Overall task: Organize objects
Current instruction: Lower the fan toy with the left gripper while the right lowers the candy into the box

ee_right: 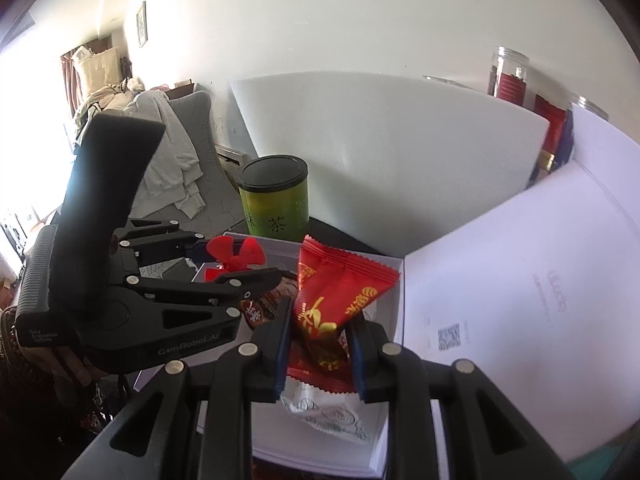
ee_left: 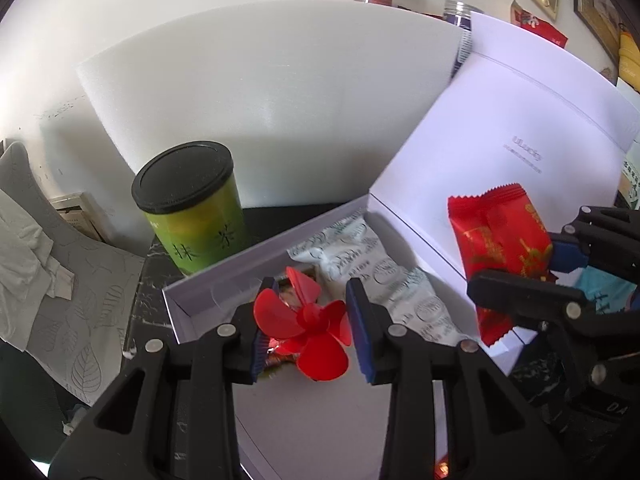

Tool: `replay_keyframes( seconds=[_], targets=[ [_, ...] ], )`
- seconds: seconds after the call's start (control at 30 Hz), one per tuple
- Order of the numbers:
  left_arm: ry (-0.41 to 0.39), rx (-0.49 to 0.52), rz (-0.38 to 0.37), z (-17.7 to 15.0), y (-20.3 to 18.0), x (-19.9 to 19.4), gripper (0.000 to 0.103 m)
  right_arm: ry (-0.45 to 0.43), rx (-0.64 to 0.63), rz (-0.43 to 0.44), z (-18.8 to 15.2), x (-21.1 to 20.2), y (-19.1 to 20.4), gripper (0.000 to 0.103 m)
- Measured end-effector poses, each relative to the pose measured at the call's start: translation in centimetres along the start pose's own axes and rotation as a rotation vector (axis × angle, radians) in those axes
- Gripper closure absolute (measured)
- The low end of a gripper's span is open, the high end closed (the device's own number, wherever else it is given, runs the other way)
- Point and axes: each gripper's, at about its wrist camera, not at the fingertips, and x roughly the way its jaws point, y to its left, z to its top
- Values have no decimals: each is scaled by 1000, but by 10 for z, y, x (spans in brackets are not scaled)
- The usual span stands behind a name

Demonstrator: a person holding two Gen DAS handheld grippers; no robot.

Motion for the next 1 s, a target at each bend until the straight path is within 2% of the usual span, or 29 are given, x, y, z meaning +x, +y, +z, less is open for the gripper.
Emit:
replay_keyframes(
  seconds=[0.2,0.37,0.47,0.63,1.0],
  targets=[
    [2,15,31,5,3,11,69,19,22,-17,2,20,-10,78],
    [25,6,-35,-8,5,22,69,44,27,-4,-6,30,-15,78],
    [41,-2,-50,-16,6,29,69,59,34,19,-9,37,-18,78],
    [51,-4,-3,-25,9,35,69,102,29,23,-14,54,-16,78],
    [62,10,46,-31,10,41,70,147,37,48,-21,72,-16,78]
  ],
)
